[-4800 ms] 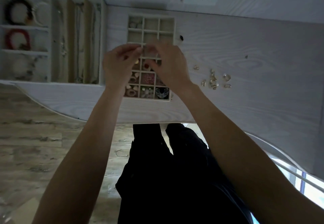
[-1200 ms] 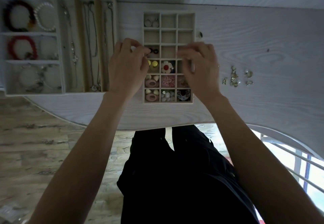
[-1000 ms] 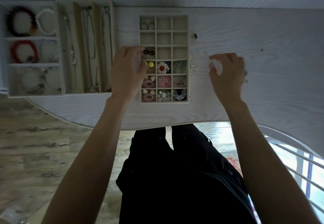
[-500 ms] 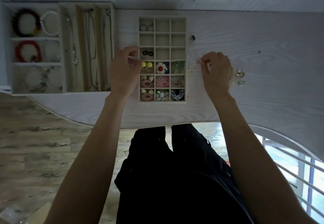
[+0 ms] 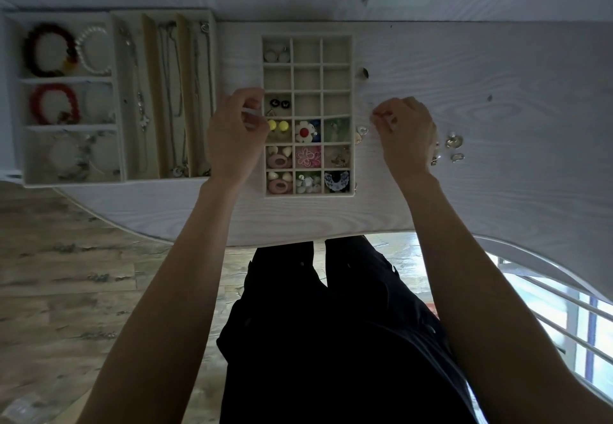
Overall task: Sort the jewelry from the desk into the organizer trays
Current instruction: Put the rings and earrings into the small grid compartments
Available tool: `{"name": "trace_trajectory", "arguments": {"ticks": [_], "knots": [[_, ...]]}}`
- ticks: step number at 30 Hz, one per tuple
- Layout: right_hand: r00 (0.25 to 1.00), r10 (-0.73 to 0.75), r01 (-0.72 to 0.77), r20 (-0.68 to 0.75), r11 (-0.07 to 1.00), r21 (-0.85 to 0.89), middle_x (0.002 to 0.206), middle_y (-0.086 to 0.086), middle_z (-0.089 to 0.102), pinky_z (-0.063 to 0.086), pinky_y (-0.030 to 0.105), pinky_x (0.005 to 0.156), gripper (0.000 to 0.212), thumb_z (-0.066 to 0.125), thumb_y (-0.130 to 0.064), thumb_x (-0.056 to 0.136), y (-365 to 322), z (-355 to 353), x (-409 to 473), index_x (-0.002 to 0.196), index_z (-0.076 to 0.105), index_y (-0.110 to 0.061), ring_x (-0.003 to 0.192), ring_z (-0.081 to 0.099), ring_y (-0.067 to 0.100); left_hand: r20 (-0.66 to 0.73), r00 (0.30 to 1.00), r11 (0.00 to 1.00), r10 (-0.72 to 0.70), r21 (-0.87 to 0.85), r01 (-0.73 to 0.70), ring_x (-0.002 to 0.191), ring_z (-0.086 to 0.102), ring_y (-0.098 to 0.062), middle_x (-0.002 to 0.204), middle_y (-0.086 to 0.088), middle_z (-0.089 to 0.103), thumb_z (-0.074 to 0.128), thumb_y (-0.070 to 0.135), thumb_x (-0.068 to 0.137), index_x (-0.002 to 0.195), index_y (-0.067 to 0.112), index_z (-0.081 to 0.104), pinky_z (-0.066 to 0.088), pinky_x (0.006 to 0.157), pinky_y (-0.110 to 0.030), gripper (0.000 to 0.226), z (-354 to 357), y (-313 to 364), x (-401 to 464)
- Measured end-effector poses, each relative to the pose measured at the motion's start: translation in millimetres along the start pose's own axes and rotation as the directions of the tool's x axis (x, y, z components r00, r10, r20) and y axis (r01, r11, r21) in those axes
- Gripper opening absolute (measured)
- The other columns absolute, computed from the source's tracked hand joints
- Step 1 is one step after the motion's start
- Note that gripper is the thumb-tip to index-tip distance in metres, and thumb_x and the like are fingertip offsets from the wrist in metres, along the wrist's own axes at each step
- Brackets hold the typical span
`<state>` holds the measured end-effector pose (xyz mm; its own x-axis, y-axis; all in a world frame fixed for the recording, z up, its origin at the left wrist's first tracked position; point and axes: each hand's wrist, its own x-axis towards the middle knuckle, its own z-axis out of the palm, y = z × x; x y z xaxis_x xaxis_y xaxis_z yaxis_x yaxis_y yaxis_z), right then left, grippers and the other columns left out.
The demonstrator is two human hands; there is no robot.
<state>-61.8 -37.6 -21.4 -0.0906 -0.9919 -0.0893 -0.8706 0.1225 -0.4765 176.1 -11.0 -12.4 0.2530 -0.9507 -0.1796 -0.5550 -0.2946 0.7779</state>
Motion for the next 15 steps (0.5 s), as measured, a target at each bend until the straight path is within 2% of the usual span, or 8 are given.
{"name": "trace_trajectory", "arguments": {"ticks": [3, 5, 6, 8, 10, 13, 15], "knots": [[0.997, -0.025, 0.030, -0.066, 0.997, 0.071, 0.091, 0.005, 0.064, 0.042, 0.029, 0.067, 0.010, 0.060, -0.017, 0.087, 5.6, 0.9, -3.5, 0.091, 0.067, -0.011, 0.084, 0.060, 0.024, 0.002, 1.000, 1.000, 0.008, -0.005, -0.008, 0.088, 0.060, -0.006, 0.106, -0.002, 0.061, 0.060, 0.002, 0.083, 0.116, 0.016, 0.061, 0.055, 0.077, -0.023, 0.036, -0.1, -1.5, 0.4], [0.993, -0.032, 0.051, -0.116, 0.985, 0.168, 0.090, 0.002, 0.065, 0.049, 0.034, 0.067, 0.010, 0.057, -0.016, 0.089, 3.0, -1.9, -7.8, 0.093, 0.064, -0.010, 0.081, 0.061, 0.019, 0.000, 1.000, 1.000, 0.013, -0.011, -0.013, 0.087, 0.060, -0.006, 0.106, -0.002, 0.061, 0.060, 0.003, 0.083, 0.117, 0.016, 0.061, 0.054, 0.077, -0.022, 0.036, 0.2, -2.9, 0.4], [0.991, -0.028, 0.057, -0.132, 0.973, 0.222, 0.089, 0.000, 0.065, 0.051, 0.030, 0.066, 0.010, 0.056, -0.015, 0.089, -2.8, -4.2, -9.2, 0.093, 0.063, -0.009, 0.079, 0.061, 0.014, 0.001, 1.000, 1.000, 0.010, -0.017, -0.010, 0.087, 0.060, -0.006, 0.106, -0.001, 0.061, 0.060, 0.003, 0.083, 0.117, 0.016, 0.061, 0.054, 0.077, -0.021, 0.036, 0.1, -3.8, 0.6], [0.989, -0.048, 0.089, -0.141, 0.950, 0.301, 0.084, -0.005, 0.064, 0.048, 0.013, 0.061, 0.009, 0.056, -0.011, 0.090, -19.8, -8.6, -11.2, 0.095, 0.062, -0.007, 0.071, 0.059, 0.002, 0.012, 1.000, 0.999, -0.012, -0.038, 0.013, 0.087, 0.058, 0.000, 0.105, 0.003, 0.061, 0.060, 0.004, 0.084, 0.117, 0.019, 0.060, 0.051, 0.077, -0.015, 0.037, -0.2, -4.6, 0.3], [0.985, -0.128, 0.158, -0.113, 0.936, 0.316, 0.083, -0.004, 0.064, 0.045, 0.008, 0.062, 0.013, 0.054, -0.011, 0.092, -41.7, -7.9, -11.1, 0.100, 0.062, -0.005, 0.067, 0.057, -0.003, 0.021, 0.999, 0.998, -0.025, -0.057, 0.026, 0.086, 0.057, 0.003, 0.104, 0.007, 0.060, 0.060, 0.004, 0.085, 0.118, 0.020, 0.060, 0.047, 0.075, -0.009, 0.037, -0.8, -5.3, 0.7], [0.961, -0.274, 0.273, -0.034, 0.922, 0.275, 0.085, 0.001, 0.068, 0.043, 0.016, 0.062, 0.020, 0.050, -0.012, 0.094, -68.9, 2.4, -7.8, 0.107, 0.064, -0.007, 0.069, 0.058, 0.007, 0.026, 1.000, 0.998, -0.013, -0.054, 0.014, 0.084, 0.057, 0.002, 0.103, 0.008, 0.060, 0.059, 0.005, 0.085, 0.119, 0.018, 0.060, 0.047, 0.073, -0.008, 0.036, -0.2, -4.9, 1.2], [0.934, -0.355, 0.337, 0.036, 0.911, 0.239, 0.090, 0.004, 0.069, 0.038, 0.015, 0.063, 0.022, 0.049, -0.011, 0.094, -81.5, 12.8, -4.1, 0.109, 0.065, -0.008, 0.072, 0.056, 0.008, 0.025, 1.000, 0.999, 0.005, -0.049, -0.003, 0.082, 0.057, 0.001, 0.103, 0.008, 0.060, 0.059, 0.006, 0.086, 0.118, 0.018, 0.060, 0.049, 0.074, -0.011, 0.034, 0.8, -5.3, 1.7]]}}
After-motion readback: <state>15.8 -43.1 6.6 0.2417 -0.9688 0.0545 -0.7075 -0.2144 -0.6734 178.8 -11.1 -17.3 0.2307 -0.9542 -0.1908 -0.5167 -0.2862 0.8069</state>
